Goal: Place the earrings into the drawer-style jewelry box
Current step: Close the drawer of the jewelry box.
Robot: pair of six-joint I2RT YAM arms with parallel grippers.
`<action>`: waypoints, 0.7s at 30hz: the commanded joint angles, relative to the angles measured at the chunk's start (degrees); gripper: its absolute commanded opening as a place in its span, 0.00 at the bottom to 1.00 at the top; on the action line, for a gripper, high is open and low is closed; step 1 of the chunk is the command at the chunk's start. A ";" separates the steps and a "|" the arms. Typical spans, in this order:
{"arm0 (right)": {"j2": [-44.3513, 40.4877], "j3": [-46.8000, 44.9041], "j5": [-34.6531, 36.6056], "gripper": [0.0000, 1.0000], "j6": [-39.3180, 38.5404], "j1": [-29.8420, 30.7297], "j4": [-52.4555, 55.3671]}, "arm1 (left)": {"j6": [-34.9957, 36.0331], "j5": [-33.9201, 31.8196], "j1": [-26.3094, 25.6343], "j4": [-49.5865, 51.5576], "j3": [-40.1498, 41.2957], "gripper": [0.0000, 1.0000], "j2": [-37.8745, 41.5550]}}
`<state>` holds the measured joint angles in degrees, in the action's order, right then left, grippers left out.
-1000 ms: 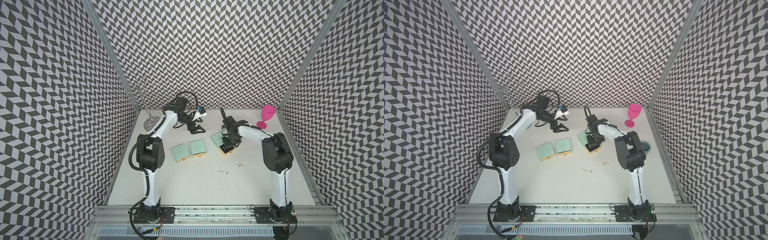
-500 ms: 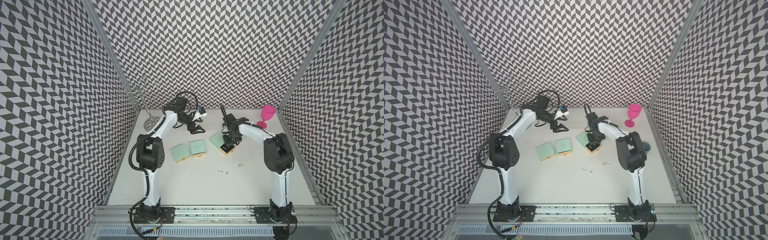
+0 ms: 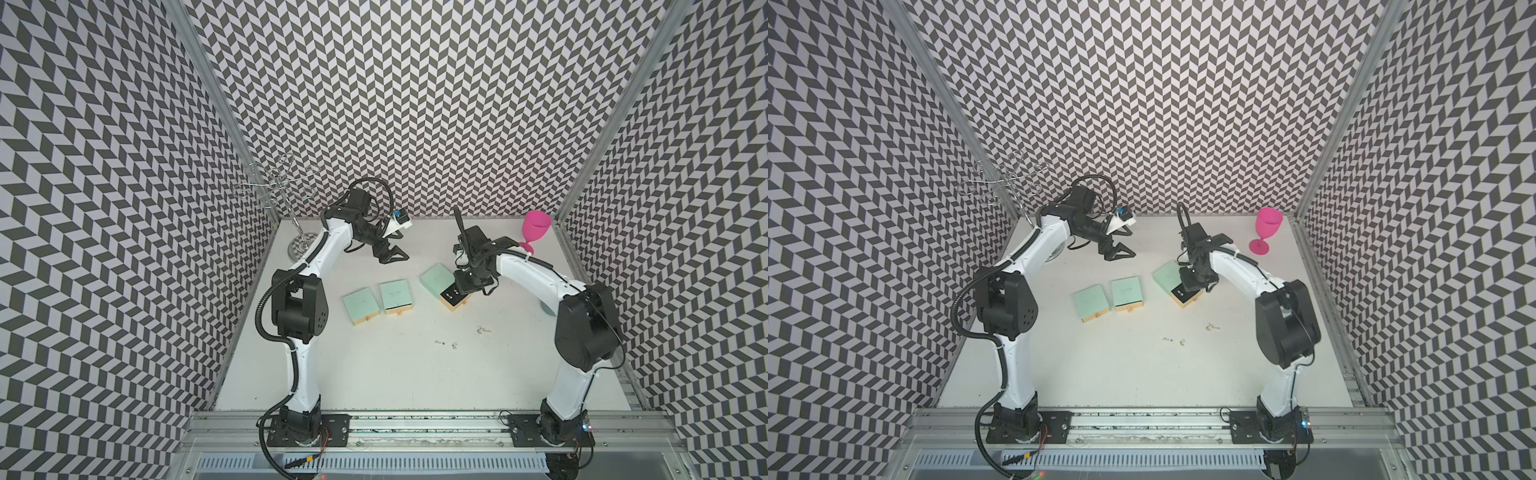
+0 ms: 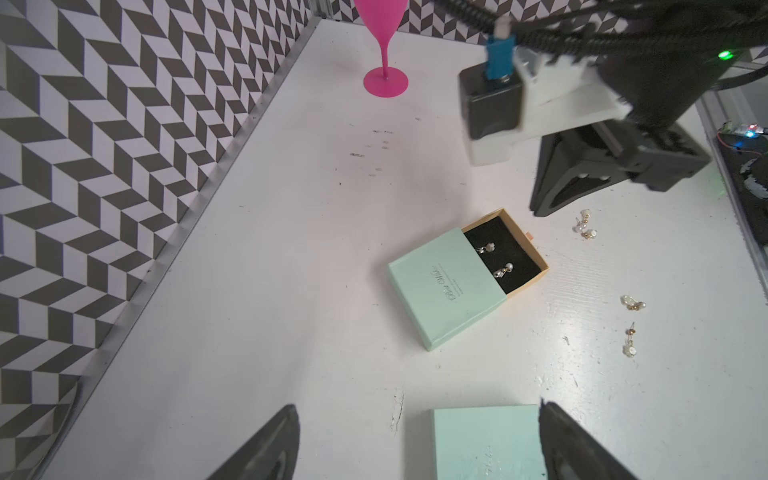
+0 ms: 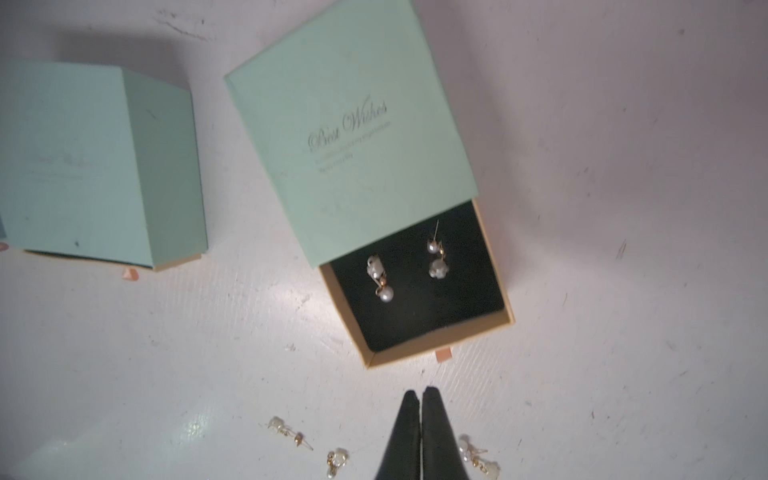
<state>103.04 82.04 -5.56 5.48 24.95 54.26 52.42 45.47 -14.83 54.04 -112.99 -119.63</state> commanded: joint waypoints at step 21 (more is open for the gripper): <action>-2.03 -17.33 -8.09 0.04 11.96 -5.29 -17.97 | -1.07 -9.04 -2.27 -9.41 -14.45 0.81 -19.02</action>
<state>99.77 64.34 -12.91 16.82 20.38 39.94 49.08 37.45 -16.14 45.58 -125.71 -138.69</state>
